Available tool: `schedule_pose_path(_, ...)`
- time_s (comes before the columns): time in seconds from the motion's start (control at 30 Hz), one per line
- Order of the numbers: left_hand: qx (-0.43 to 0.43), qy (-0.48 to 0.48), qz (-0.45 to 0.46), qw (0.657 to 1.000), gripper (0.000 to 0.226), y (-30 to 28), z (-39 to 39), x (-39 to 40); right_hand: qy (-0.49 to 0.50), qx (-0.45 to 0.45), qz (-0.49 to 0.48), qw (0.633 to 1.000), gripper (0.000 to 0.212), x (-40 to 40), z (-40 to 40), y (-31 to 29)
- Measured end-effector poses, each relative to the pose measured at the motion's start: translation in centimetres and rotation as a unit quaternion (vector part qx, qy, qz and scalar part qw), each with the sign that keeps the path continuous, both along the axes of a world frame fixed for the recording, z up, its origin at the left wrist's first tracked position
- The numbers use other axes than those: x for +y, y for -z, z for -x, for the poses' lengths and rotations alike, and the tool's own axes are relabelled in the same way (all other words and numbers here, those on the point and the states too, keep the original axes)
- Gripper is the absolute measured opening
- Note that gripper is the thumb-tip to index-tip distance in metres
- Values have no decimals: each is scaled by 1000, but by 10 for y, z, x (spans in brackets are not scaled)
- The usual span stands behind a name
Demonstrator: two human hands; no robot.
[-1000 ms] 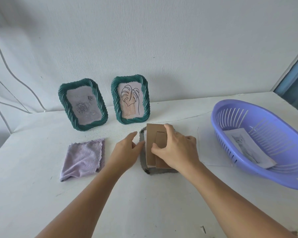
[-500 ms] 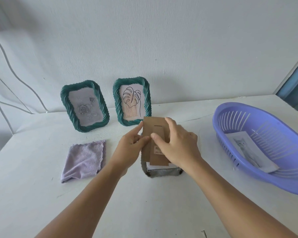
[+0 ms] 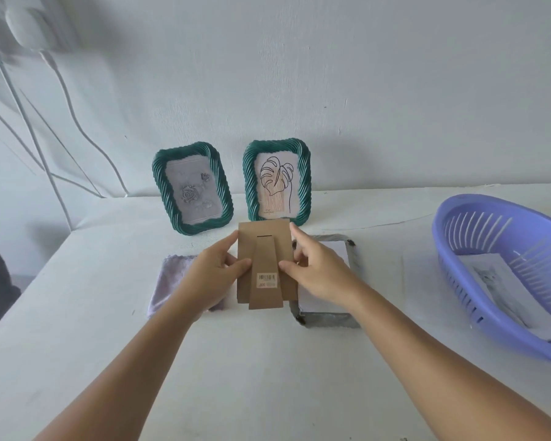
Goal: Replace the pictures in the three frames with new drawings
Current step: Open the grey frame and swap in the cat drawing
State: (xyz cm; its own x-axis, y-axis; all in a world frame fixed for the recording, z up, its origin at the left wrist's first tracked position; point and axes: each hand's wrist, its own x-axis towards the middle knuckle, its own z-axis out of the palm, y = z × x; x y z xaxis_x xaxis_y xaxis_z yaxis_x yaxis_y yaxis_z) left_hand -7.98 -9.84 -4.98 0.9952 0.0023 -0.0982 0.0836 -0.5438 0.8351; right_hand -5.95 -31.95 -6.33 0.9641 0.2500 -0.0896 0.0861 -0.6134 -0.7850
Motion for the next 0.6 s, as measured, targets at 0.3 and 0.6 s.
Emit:
schedule_pose_path(0.3,22,11,-133,991,46,15,-1,20,-56,-12,135,989,90,21,1,-2)
schedule_pose_path(0.6,-5,14,-236,972,37,18,2,17,-96,-115,305,940,61,30,1,10)
